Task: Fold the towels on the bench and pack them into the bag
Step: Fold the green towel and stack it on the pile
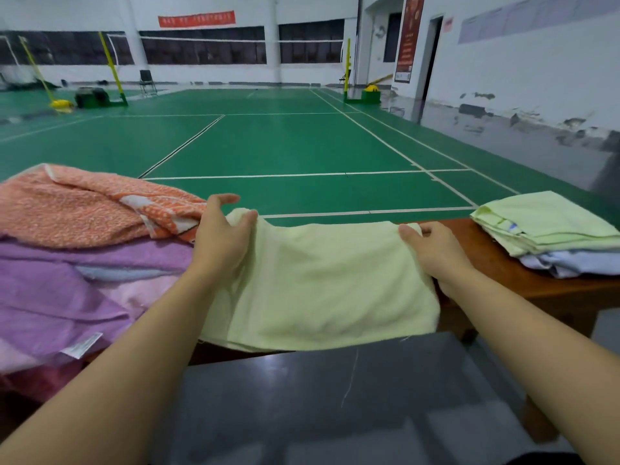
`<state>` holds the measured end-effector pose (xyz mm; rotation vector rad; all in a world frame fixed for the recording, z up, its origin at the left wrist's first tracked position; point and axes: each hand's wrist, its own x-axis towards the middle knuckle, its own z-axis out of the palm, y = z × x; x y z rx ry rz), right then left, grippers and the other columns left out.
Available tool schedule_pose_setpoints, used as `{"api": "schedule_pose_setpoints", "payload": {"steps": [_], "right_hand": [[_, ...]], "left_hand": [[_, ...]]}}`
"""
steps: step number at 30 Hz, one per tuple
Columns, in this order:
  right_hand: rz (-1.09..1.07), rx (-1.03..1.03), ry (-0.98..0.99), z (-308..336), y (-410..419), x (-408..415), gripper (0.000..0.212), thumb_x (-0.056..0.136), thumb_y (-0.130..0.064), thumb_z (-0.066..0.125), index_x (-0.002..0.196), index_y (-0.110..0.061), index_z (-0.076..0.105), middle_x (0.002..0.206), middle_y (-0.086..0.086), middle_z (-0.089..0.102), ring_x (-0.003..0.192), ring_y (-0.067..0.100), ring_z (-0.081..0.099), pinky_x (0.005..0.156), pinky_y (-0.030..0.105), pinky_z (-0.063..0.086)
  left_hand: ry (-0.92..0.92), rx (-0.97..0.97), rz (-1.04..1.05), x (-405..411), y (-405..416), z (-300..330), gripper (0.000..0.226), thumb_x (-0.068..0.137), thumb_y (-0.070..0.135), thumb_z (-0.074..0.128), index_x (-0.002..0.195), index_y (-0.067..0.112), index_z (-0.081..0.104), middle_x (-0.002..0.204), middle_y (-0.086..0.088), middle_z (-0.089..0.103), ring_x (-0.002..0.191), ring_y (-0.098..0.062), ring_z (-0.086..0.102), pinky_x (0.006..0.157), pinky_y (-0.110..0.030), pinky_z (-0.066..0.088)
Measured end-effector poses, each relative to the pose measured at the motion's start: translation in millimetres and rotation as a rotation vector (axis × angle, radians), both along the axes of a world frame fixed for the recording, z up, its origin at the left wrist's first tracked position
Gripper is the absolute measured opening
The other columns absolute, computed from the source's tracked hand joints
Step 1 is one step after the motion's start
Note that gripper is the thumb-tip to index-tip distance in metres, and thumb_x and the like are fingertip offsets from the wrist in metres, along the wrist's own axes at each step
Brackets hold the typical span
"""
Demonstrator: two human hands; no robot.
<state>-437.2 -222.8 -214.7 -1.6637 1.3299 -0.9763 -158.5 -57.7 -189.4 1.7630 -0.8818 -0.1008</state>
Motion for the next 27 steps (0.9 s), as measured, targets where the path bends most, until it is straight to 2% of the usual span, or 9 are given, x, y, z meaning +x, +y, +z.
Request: {"api": "schedule_pose_setpoints", "payload": {"steps": [4, 7, 9, 12, 15, 21, 23, 25, 27], "right_hand": [[-0.056, -0.096, -0.171, 0.1, -7.1, -6.9, 0.029, 0.095, -0.039, 0.068, 0.118, -0.023, 0.06, 0.11, -0.004, 0.061, 0.094, 0.012, 0.058, 0.077, 0.032, 0.047], [-0.084, -0.139, -0.23, 4.3, -9.4, -14.0, 0.027, 0.094, -0.044, 0.068, 0.112, -0.024, 0.068, 0.111, -0.003, 0.069, 0.106, 0.017, 0.063, 0.09, 0.037, 0.052], [-0.105, -0.144, -0.287, 7.8, -8.9, -17.6, 0.031, 0.091, -0.048, 0.069, 0.11, -0.024, 0.072, 0.106, -0.004, 0.072, 0.101, 0.015, 0.066, 0.091, 0.039, 0.054], [-0.108, -0.183, -0.389, 15.7, -8.8, -21.8, 0.028, 0.09, -0.045, 0.072, 0.107, -0.022, 0.074, 0.094, -0.004, 0.073, 0.08, 0.01, 0.064, 0.078, 0.032, 0.053], [-0.117, -0.255, -0.489, 28.4, -10.2, -27.8, 0.02, 0.084, -0.047, 0.078, 0.091, -0.028, 0.075, 0.079, 0.0, 0.063, 0.07, 0.012, 0.052, 0.069, 0.032, 0.05], [-0.066, -0.34, -0.571, 59.5, -13.8, -39.8, 0.028, 0.075, -0.05, 0.085, 0.097, -0.034, 0.078, 0.093, 0.003, 0.05, 0.079, 0.021, 0.045, 0.074, 0.041, 0.048], [-0.031, -0.368, -0.565, 66.8, -13.3, -42.5, 0.022, 0.08, -0.041, 0.083, 0.099, -0.03, 0.078, 0.076, 0.001, 0.052, 0.071, 0.019, 0.048, 0.07, 0.036, 0.049], [-0.01, -0.418, -0.527, 72.6, -13.6, -45.2, 0.015, 0.086, -0.029, 0.08, 0.1, -0.024, 0.076, 0.055, -0.02, 0.047, 0.056, 0.003, 0.046, 0.06, 0.023, 0.047], [-0.007, -0.451, -0.506, 75.3, -15.3, -46.9, 0.018, 0.088, -0.024, 0.077, 0.104, -0.016, 0.074, 0.046, -0.023, 0.041, 0.048, -0.003, 0.041, 0.054, 0.015, 0.041]], "left_hand": [[0.106, -0.137, 0.076, -6.4, 1.7, 6.4, 0.048, 0.087, 0.034, 0.076, 0.13, 0.031, 0.055, 0.129, -0.003, 0.054, 0.119, -0.02, 0.054, 0.106, -0.037, 0.044], [0.141, -0.213, 0.143, -10.0, 5.3, 12.3, 0.052, 0.084, 0.036, 0.081, 0.13, 0.03, 0.059, 0.128, -0.014, 0.061, 0.116, -0.026, 0.059, 0.103, -0.04, 0.05], [0.155, -0.256, 0.136, -11.3, 5.4, 13.5, 0.046, 0.085, 0.037, 0.08, 0.127, 0.03, 0.061, 0.12, -0.015, 0.065, 0.11, -0.027, 0.063, 0.095, -0.042, 0.054], [0.143, -0.315, 0.041, -11.4, 2.9, 15.9, 0.034, 0.09, 0.038, 0.074, 0.122, 0.03, 0.067, 0.099, -0.002, 0.067, 0.081, -0.009, 0.059, 0.069, -0.022, 0.05], [0.168, -0.359, -0.063, -9.1, -1.4, 20.0, 0.02, 0.094, 0.038, 0.07, 0.113, 0.033, 0.072, 0.092, 0.0, 0.066, 0.074, -0.01, 0.054, 0.062, -0.027, 0.046], [0.086, -0.416, -0.196, -10.0, -6.2, 41.3, 0.019, 0.099, 0.032, 0.063, 0.113, 0.026, 0.075, 0.099, 0.013, 0.072, 0.083, 0.002, 0.062, 0.077, -0.026, 0.053], [-0.006, -0.425, -0.171, -5.9, -8.8, 47.5, 0.02, 0.102, 0.034, 0.059, 0.114, 0.027, 0.074, 0.097, 0.009, 0.072, 0.077, -0.007, 0.058, 0.068, -0.028, 0.047], [-0.09, -0.392, -0.119, -0.9, -11.6, 52.1, 0.022, 0.103, 0.037, 0.057, 0.115, 0.029, 0.073, 0.089, 0.002, 0.067, 0.067, -0.015, 0.048, 0.059, -0.031, 0.037], [-0.14, -0.296, -0.088, 2.9, -12.5, 53.6, 0.029, 0.103, 0.04, 0.055, 0.12, 0.025, 0.072, 0.096, 0.002, 0.07, 0.073, -0.012, 0.054, 0.064, -0.032, 0.044]]}}
